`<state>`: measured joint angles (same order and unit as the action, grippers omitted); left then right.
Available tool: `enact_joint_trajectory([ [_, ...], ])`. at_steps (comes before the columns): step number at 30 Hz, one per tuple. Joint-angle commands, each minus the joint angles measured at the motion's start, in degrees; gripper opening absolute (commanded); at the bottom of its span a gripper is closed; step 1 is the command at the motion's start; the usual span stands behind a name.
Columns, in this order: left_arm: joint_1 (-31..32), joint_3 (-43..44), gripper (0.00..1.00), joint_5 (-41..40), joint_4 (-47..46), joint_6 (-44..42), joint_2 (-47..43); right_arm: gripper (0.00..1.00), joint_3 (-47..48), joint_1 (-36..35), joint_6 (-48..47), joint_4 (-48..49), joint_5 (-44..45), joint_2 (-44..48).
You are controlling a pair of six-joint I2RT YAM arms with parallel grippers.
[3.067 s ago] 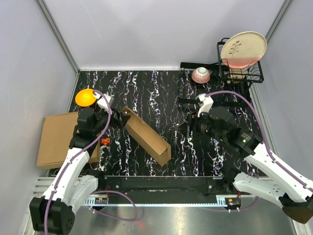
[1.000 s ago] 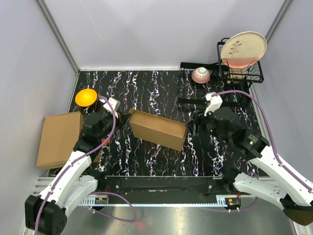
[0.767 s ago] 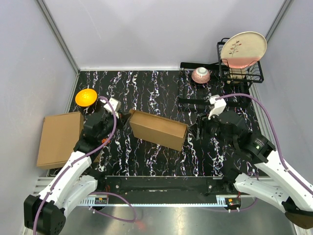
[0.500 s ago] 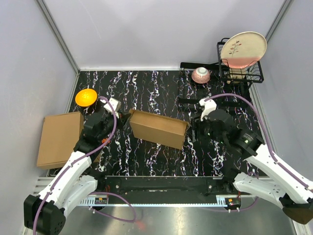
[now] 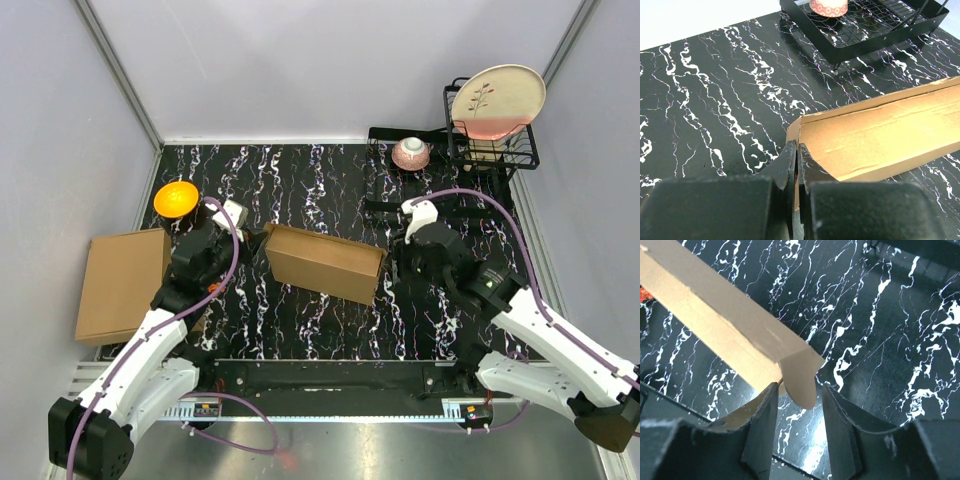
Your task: Fold the paper box
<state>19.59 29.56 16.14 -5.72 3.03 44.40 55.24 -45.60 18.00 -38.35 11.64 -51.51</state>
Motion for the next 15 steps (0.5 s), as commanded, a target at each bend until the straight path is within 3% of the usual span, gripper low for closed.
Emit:
enact_joint_trajectory([
  [1,0.36,1.9,0.0,-1.2,1.06,-0.39,0.16,0.44,0.22,-0.19,-2.0,4.07,3.92,-2.37],
  [6,0.71,2.17,0.0,-1.55,1.67,-0.04,-0.37,0.24,-0.14,-0.19,-0.95,5.3,4.36,-3.16],
  [15,5.1,3.04,0.0,-4.62,2.55,0.66,-0.54,0.09,1.97,-0.19,2.47,5.56,7.95,-4.92],
])
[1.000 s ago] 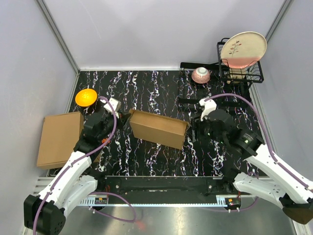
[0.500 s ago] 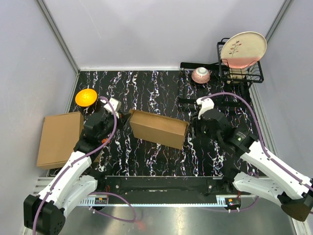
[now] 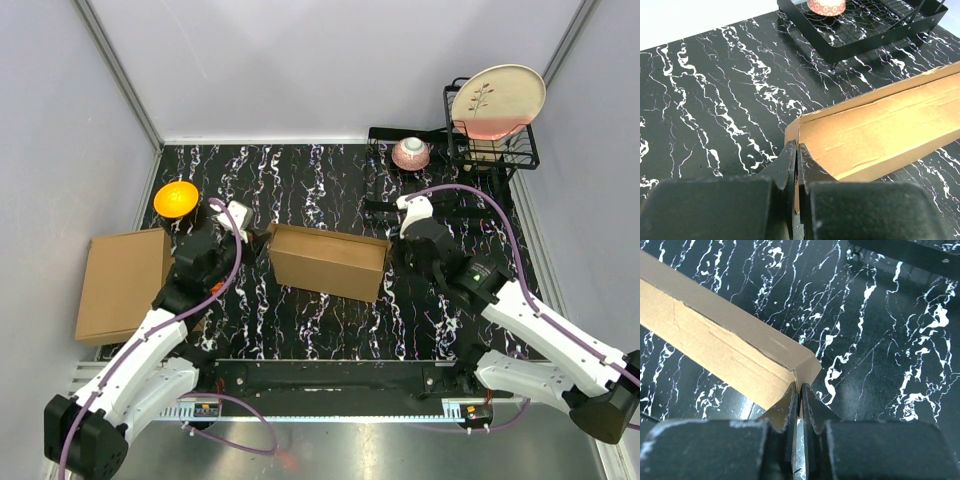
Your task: Fold the paper box
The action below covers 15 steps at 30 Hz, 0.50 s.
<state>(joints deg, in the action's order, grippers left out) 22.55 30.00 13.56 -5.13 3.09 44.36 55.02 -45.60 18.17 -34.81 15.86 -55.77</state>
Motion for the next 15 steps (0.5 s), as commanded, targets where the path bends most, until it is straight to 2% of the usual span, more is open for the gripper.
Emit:
enact_joint_trajectory([
  [1,3.11,2.78,0.0,-2.48,2.14,0.6,-0.59,0.06,2.28,-0.19,2.48,2.02,4.26,-0.83],
  [5,5.22,2.7,0.0,-5.55,2.92,0.07,-0.85,0.0,2.54,-0.19,4.23,2.46,6.46,-0.75],
  [15,8.65,1.91,0.0,-10.57,3.81,-1.95,-1.47,0.0,5.26,-0.19,12.31,2.55,7.35,-0.39],
])
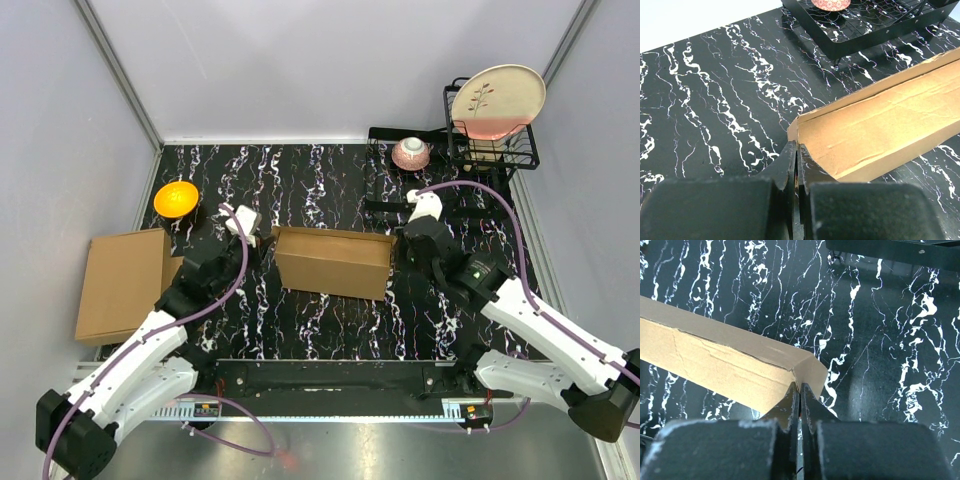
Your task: Fold the paper box
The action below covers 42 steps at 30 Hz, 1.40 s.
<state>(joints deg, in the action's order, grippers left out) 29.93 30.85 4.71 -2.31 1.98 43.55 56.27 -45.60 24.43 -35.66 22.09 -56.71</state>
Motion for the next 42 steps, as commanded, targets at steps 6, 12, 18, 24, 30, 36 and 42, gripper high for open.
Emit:
enact_joint_trajectory([
  [6,2.23,1.14,0.0,-3.04,1.25,-1.63,-1.01,0.0,4.81,-0.1,9.85,3.4,2.08,1.95],
  [12,3.29,1.58,0.0,-4.27,2.04,-1.63,-1.01,0.0,4.2,0.16,13.28,3.4,1.82,1.95],
  [18,4.43,2.19,0.0,-4.53,2.22,-3.56,-0.84,0.0,2.62,5.16,17.4,4.28,-4.15,1.69],
  [24,5.05,3.07,0.0,-6.38,3.8,-4.96,0.65,0.0,1.12,11.41,20.05,6.3,-11.53,2.83],
  [30,5.57,3.43,0.0,-7.7,4.68,-6.02,1.8,0.0,0.33,14.49,22.6,8.24,-17.68,2.22],
  [36,6.28,3.51,0.0,-9.37,5.47,-7.07,2.15,0.0,0.16,17.65,24.79,9.64,-23.39,1.51],
  [42,6.72,3.95,0.0,-9.72,5.73,-7.16,2.59,0.0,-0.19,18.18,22.6,10.0,-23.49,1.69],
])
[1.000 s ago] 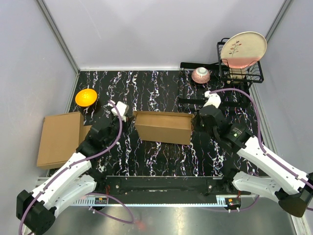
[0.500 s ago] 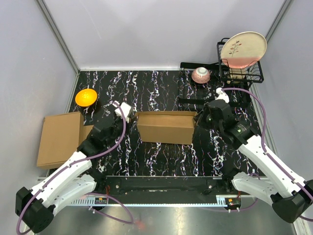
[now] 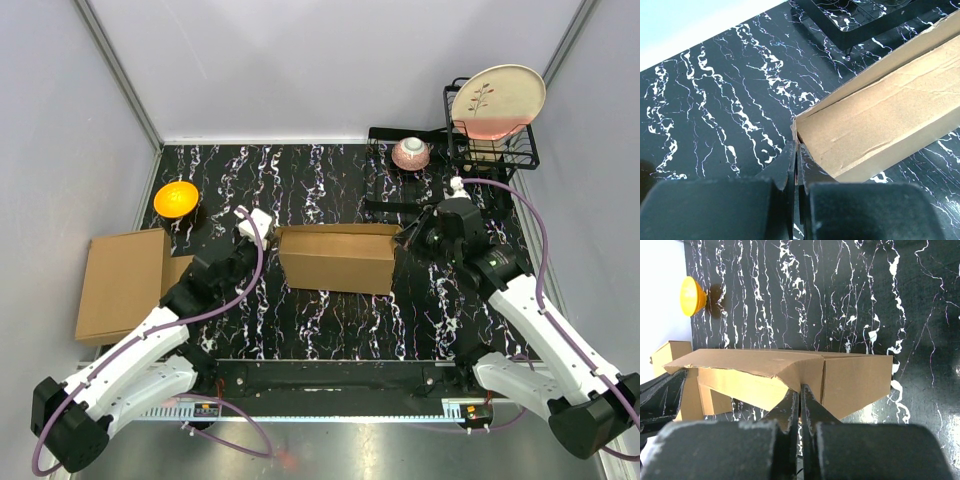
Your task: Fold the paper box
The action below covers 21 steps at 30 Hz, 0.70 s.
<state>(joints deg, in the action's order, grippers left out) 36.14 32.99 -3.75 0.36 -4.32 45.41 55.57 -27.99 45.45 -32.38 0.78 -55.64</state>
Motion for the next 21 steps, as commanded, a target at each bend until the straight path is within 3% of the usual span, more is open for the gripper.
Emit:
enact_joint_trajectory([
  [1,0.51,1.81,0.0,-1.35,3.15,-0.87,0.73,0.0,0.24,0.48,1.13,6.54,-1.57,0.79],
  [8,0.51,2.16,0.0,-1.17,3.15,-0.17,0.82,0.0,-1.52,0.48,-6.07,5.22,0.72,1.32],
  [21,0.51,5.41,0.0,1.11,3.68,4.14,1.17,0.0,-3.89,0.48,-10.56,4.96,3.62,1.58],
])
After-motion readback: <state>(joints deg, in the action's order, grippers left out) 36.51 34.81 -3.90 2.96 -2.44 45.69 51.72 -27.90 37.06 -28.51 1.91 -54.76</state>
